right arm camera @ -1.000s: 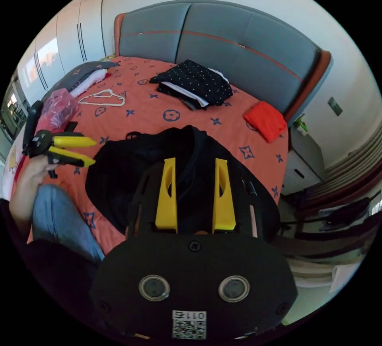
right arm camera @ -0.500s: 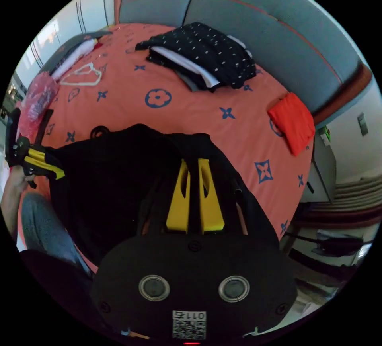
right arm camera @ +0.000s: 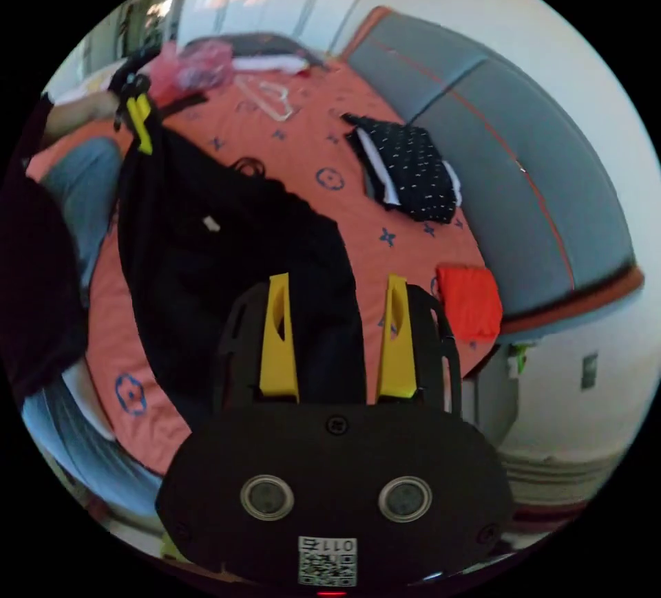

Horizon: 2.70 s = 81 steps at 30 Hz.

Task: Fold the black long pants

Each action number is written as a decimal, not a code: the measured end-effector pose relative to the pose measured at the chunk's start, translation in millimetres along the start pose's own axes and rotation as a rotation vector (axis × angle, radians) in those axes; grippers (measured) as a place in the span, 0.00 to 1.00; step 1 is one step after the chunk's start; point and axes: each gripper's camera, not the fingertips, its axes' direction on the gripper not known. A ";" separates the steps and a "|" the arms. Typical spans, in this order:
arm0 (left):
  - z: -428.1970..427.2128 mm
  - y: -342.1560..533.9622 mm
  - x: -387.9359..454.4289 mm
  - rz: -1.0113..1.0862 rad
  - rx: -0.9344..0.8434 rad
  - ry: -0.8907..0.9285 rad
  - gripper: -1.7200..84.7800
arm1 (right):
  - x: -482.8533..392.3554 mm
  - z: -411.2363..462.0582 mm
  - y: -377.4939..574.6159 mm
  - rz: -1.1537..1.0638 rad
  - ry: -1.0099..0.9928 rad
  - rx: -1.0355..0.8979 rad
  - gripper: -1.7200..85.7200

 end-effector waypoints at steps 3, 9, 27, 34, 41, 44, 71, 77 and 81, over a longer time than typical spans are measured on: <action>8.0 4.7 8.1 -0.095 -0.008 0.050 0.06 | -11.1 7.8 -21.1 -0.241 0.013 -0.087 0.21; 14.4 5.9 51.8 -0.130 -0.024 0.065 0.06 | -8.8 24.3 -57.9 -0.501 -0.052 -0.053 0.21; -111.0 -58.4 281.3 0.153 0.106 -0.194 0.06 | 39.7 -212.3 -13.8 0.034 -0.151 0.074 0.06; -279.3 -169.0 457.0 0.424 0.206 -0.472 0.06 | 18.8 -515.0 34.1 0.257 0.385 0.046 0.04; -427.0 -178.3 625.4 0.424 0.486 -0.711 0.06 | -48.4 -737.6 69.7 0.448 0.737 0.211 0.04; -488.7 -154.7 682.0 0.373 0.670 -0.737 0.06 | -81.0 -805.9 80.8 0.500 0.827 0.307 0.04; -494.1 -151.4 840.8 0.752 0.692 -0.218 0.06 | -64.4 -933.0 83.9 0.842 1.100 0.476 0.06; -455.7 -122.7 695.5 0.522 0.642 -0.108 0.06 | 9.5 -782.0 -58.6 0.652 0.734 0.464 0.06; -401.3 -78.6 560.3 0.286 0.555 -0.028 0.06 | 26.1 -605.8 -192.5 0.424 0.493 0.355 0.06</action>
